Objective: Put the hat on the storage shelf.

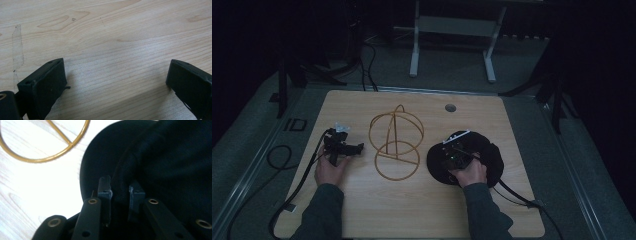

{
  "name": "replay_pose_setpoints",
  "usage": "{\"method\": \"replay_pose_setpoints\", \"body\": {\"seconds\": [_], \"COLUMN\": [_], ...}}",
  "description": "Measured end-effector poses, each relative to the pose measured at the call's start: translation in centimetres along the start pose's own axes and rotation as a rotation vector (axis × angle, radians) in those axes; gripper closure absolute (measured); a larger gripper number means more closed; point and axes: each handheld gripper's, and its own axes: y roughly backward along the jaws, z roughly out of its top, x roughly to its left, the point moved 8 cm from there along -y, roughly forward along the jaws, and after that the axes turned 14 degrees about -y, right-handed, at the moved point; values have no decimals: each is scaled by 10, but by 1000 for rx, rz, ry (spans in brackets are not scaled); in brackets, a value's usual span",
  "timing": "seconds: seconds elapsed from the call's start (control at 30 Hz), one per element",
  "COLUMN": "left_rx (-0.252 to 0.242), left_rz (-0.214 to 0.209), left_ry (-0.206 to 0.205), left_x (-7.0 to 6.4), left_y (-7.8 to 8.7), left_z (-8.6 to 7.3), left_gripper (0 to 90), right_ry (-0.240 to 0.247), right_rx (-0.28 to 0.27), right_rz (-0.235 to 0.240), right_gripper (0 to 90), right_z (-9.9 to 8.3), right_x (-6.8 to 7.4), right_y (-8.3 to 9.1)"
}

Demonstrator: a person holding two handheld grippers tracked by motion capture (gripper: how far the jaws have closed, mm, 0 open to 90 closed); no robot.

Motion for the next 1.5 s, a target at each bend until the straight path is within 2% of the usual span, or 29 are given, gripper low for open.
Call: {"method": "replay_pose_setpoints", "body": {"seconds": [0.27, 0.57, 0.63, 0.9, 1.0, 1.27, 1.5], "left_rx": [0, 0, 0, 1, 0, 0, 0], "left_rz": [0, -1, 0, 0, 0, 1, 1], "left_ry": [0, 0, 0, 0, 1, 0, 0], "left_x": [0, 0, 0, 0, 0, 0, 0], "left_y": [0, 0, 0, 0, 0, 0, 0], "left_z": [0, 0, 0, 0, 0, 0, 0], "left_gripper": [24, 24, 24, 24, 24, 23, 24], "right_ry": [68, 102, 120, 177, 198, 237, 287], "right_rx": [17, -14, -31, -2, -20, -24, -20], "right_rz": [-37, -26, -41, -26, -33, -38, -4], "right_gripper": [796, 795, 794, 792, 793, 793, 790], "right_z": [-3, 4, 7, 14, 19, 27, 35], "right_x": [-1, -2, -3, -2, -3, -3, 1], "right_y": [5, 16, 21, 30, 35, 48, 61]}}
